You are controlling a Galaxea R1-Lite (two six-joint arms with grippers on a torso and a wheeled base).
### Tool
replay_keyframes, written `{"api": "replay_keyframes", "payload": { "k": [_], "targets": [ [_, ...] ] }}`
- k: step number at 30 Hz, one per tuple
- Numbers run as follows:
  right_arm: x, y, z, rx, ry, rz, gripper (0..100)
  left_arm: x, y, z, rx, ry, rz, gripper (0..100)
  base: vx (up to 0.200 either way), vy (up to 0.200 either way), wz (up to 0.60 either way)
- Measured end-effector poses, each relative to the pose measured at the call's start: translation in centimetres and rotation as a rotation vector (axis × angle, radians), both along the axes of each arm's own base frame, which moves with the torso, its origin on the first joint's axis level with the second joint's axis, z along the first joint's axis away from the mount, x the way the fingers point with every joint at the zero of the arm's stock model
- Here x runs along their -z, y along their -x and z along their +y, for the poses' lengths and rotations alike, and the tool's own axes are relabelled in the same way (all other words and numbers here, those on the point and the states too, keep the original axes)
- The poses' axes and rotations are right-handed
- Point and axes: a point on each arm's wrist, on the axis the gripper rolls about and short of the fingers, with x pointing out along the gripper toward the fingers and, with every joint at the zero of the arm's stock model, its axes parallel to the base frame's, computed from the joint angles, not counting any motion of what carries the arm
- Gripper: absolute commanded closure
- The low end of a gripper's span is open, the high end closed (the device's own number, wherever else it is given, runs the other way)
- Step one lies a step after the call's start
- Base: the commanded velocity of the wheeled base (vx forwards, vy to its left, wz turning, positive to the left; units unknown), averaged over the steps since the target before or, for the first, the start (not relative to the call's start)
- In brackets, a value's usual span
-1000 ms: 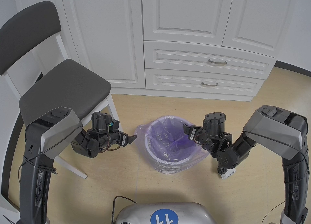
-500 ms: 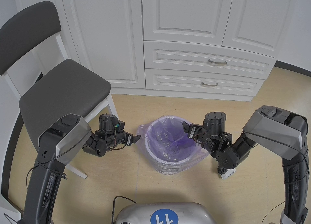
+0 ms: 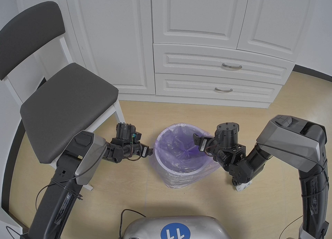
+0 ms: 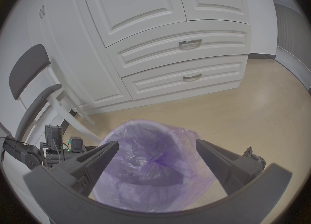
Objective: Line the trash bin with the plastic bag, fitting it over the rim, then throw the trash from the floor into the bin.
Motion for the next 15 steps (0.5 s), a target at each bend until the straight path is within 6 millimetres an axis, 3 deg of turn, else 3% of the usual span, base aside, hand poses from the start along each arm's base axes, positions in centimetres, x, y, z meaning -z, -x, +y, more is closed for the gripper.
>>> {"api": "replay_keyframes", "payload": {
  "k": [5, 15],
  "targets": [
    [0.9, 0.3, 0.6, -0.016, 0.008, 0.016, 0, 1.2, -0.1, -0.2, 0.0, 0.012, -0.029, 0, 0.0, 0.0, 0.0],
    [3.0, 0.7, 1.9, -0.041, 0.022, 0.039, 0, 0.6, -0.6, 0.1, -0.031, 0.045, -0.082, 0, 0.0, 0.0, 0.0]
  ]
}}
